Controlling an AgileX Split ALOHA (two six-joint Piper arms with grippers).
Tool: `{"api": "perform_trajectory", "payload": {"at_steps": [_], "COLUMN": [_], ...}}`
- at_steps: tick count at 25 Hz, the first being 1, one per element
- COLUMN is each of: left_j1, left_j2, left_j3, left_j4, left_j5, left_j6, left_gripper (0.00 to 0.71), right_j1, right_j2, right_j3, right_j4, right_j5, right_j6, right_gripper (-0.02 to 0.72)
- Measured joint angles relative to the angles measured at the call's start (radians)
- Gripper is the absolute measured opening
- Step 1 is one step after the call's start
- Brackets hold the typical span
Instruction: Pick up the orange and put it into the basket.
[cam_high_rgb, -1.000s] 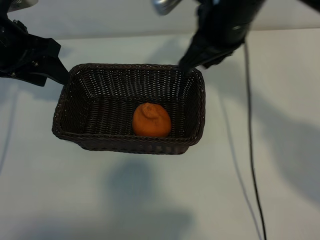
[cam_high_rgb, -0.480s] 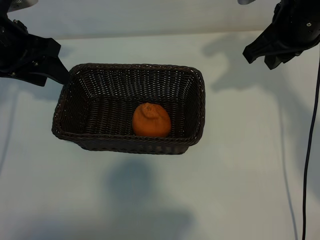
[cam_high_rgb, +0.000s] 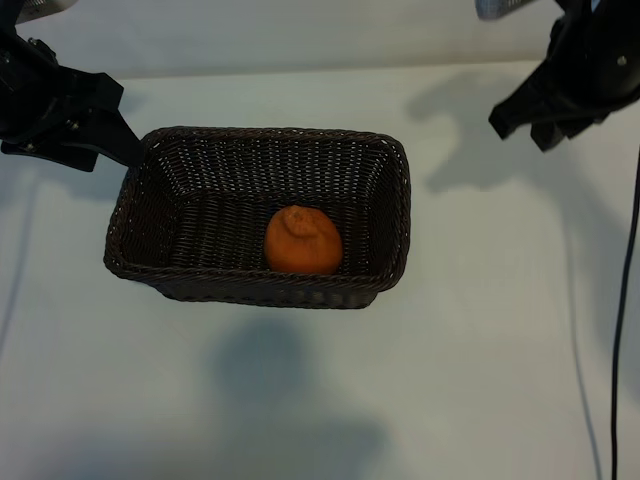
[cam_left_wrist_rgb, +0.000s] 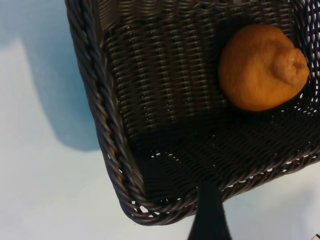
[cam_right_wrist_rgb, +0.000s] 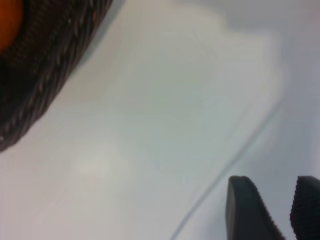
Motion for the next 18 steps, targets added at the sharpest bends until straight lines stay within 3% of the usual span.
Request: {"api": "perform_trajectory", "payload": {"at_steps": [18], "left_j1": [0.0], "left_j2": [0.0], "left_j3": [0.0], "left_j4": [-0.002], "left_j5": [0.0], "left_j6": [-0.001], "left_gripper": [0.559], "right_j1": [0.0], "right_j2": [-0.148], "right_j3": [0.037], "right_j4": [0.012], "right_j5": [0.003], "right_j6": [0.025], "right_gripper": [0.259]}}
